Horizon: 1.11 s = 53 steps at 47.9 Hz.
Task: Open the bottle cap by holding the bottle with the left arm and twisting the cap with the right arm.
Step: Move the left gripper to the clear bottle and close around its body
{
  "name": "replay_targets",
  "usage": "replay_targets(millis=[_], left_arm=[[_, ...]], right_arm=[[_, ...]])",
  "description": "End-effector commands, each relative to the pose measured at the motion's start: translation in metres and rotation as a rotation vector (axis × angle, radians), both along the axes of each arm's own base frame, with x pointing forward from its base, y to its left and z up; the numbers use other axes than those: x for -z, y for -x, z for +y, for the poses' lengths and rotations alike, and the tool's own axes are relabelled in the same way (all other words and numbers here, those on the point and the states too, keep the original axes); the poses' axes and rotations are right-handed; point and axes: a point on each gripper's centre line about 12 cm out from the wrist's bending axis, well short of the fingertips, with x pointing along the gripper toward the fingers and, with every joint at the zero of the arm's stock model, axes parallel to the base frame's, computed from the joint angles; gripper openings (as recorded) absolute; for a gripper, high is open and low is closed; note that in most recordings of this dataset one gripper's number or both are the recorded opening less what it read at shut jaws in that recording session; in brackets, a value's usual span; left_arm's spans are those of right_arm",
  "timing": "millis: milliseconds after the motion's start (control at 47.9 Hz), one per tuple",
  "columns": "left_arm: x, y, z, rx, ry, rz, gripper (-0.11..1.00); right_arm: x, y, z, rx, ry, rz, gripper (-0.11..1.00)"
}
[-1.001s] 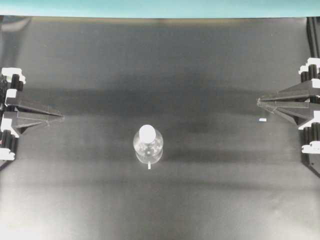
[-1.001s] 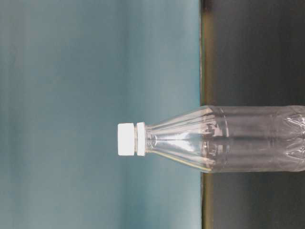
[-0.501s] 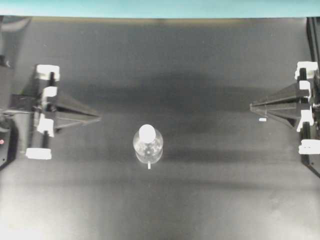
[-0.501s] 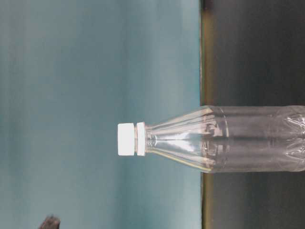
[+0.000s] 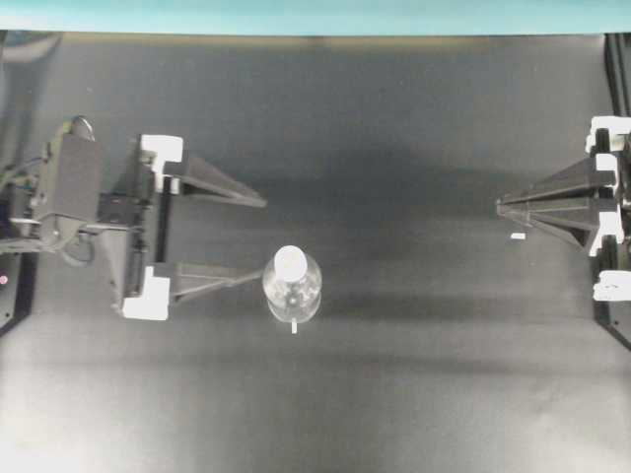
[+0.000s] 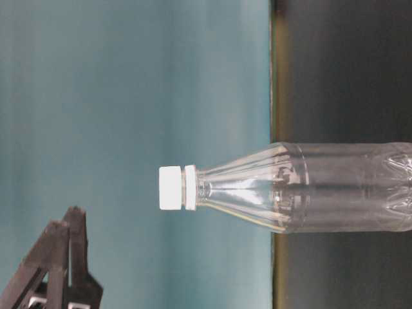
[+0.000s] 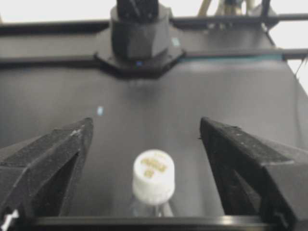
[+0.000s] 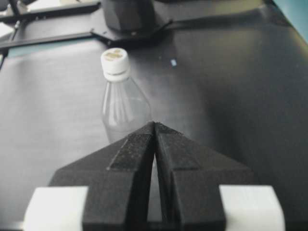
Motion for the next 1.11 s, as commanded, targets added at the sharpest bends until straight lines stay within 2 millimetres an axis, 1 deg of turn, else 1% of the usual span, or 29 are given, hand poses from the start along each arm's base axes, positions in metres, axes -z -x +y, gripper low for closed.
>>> replay_targets(millis=[0,83,188,313,438,584,772,855,939,1085], left_arm=[[0.001,-0.006,-0.001,0.005,0.008,-0.036,0.95],[0.012,-0.011,-0.001,0.009,0.029,-0.039,0.95],[0.024,-0.019,-0.002,0.016,0.061,-0.045,0.95],[0.035,-0.027,-0.002,0.020,0.074,-0.048,0.95],[0.044,-0.032,-0.005,0.028,0.079,-0.046,0.95],[0.059,-0.035,-0.008,0.036,0.078,-0.010,0.95],[0.095,-0.042,-0.011,0.043,0.093,0.032,0.95],[0.117,-0.044,-0.011,0.041,0.107,0.077,0.95],[0.133,-0.046,-0.011,0.040,0.112,0.111,0.95],[0.152,-0.048,-0.012,0.043,0.114,0.145,0.95]], right_arm=[[-0.009,-0.002,-0.001,0.006,-0.018,-0.023,0.00],[-0.011,-0.002,-0.001,0.007,-0.026,-0.028,0.00],[-0.017,-0.002,-0.001,0.007,-0.026,-0.045,0.00],[-0.022,-0.002,-0.001,0.006,-0.027,-0.049,0.00],[-0.021,-0.002,0.000,0.008,-0.044,-0.032,0.00],[-0.025,-0.003,0.002,0.002,-0.093,-0.035,0.00],[-0.021,-0.008,0.003,0.004,-0.143,-0.016,0.00],[-0.019,-0.010,0.004,0.006,-0.159,-0.007,0.00],[-0.017,-0.011,0.004,0.008,-0.171,-0.001,0.00],[-0.016,-0.013,0.004,0.010,-0.179,0.006,0.00]])
